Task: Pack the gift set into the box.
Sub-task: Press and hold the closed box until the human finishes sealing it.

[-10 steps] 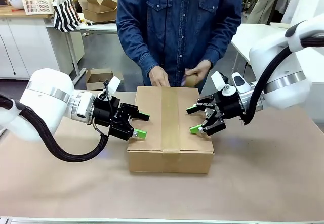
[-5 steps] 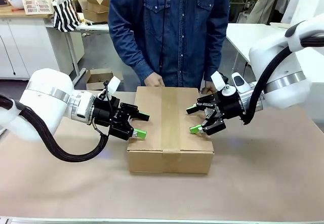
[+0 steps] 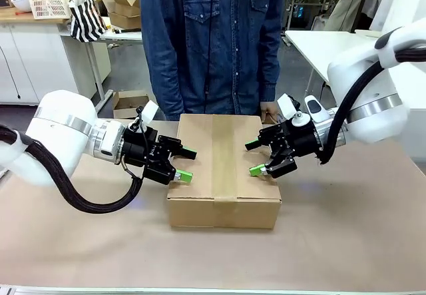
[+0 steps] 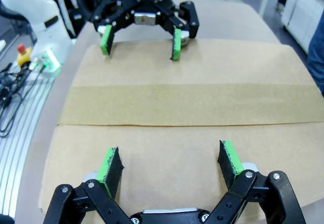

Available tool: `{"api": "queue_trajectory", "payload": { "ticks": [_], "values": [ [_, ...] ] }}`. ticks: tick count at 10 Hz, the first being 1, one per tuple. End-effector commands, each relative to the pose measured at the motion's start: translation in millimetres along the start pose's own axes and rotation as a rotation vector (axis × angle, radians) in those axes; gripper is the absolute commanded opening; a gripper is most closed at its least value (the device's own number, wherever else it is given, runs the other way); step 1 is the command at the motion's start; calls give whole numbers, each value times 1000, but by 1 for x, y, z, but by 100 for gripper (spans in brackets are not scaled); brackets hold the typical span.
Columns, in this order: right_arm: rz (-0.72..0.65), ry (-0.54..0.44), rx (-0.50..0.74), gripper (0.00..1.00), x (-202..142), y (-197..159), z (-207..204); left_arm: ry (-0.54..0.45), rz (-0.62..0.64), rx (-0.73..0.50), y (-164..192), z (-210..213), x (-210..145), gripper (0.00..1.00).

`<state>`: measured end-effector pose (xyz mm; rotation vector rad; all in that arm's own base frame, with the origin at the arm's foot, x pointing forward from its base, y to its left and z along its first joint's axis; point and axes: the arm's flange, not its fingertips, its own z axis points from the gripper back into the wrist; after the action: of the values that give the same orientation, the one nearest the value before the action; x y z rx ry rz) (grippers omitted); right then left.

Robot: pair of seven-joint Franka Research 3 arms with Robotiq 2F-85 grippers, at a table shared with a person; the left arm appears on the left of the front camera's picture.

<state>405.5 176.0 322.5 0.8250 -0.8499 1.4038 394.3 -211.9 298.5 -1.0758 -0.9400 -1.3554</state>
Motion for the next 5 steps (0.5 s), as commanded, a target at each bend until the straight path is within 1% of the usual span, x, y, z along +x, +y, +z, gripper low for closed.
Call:
{"api": "queue_trajectory", "payload": {
  "ticks": [1, 5],
  "values": [
    [10, 7, -4, 100, -2, 1, 0, 0, -4, -1, -1, -1, -1, 100],
    [10, 7, -4, 100, -2, 1, 0, 0, -4, -1, -1, -1, -1, 100]
  ]
}}
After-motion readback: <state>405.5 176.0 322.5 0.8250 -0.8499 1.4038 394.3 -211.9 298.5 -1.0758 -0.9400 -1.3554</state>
